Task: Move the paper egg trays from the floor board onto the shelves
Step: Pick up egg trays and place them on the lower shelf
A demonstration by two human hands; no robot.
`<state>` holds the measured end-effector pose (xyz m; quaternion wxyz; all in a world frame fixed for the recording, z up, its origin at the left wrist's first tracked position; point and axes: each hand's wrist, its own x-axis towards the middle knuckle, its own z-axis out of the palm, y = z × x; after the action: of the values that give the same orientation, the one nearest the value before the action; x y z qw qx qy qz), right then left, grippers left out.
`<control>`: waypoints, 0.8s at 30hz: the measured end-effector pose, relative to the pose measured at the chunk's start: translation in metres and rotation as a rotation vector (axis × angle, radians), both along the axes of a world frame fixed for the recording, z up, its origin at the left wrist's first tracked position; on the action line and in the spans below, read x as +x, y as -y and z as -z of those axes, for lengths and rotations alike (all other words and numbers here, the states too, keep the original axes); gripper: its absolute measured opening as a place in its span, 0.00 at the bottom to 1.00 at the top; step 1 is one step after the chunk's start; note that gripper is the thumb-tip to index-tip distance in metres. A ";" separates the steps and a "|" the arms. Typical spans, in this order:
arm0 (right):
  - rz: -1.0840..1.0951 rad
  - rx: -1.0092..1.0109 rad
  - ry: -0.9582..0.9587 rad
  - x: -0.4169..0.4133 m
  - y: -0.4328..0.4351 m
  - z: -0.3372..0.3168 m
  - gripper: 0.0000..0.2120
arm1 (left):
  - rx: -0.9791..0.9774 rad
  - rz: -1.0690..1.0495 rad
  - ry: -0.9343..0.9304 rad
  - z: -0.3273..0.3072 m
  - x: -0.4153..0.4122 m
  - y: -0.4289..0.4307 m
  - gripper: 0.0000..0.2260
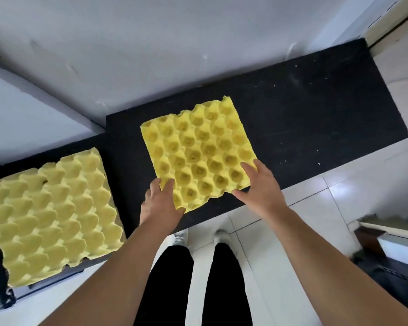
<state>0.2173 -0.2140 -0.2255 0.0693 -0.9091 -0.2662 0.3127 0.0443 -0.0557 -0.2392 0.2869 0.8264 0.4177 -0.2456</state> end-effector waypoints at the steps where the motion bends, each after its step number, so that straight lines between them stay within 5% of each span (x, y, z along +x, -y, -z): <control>1: -0.003 0.000 -0.007 0.005 0.000 0.013 0.37 | -0.015 -0.030 -0.008 0.011 0.003 0.002 0.34; 13: -0.087 0.019 -0.025 0.041 0.001 0.090 0.45 | 0.001 -0.364 0.085 0.077 0.011 0.034 0.38; 24: -0.153 0.206 0.000 0.030 -0.002 0.000 0.43 | 0.097 -0.442 0.163 -0.019 -0.015 0.039 0.39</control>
<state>0.2473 -0.2122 -0.2250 0.1381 -0.8742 -0.3656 0.2884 0.0296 -0.0946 -0.2198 0.3265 0.7449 0.5750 -0.0889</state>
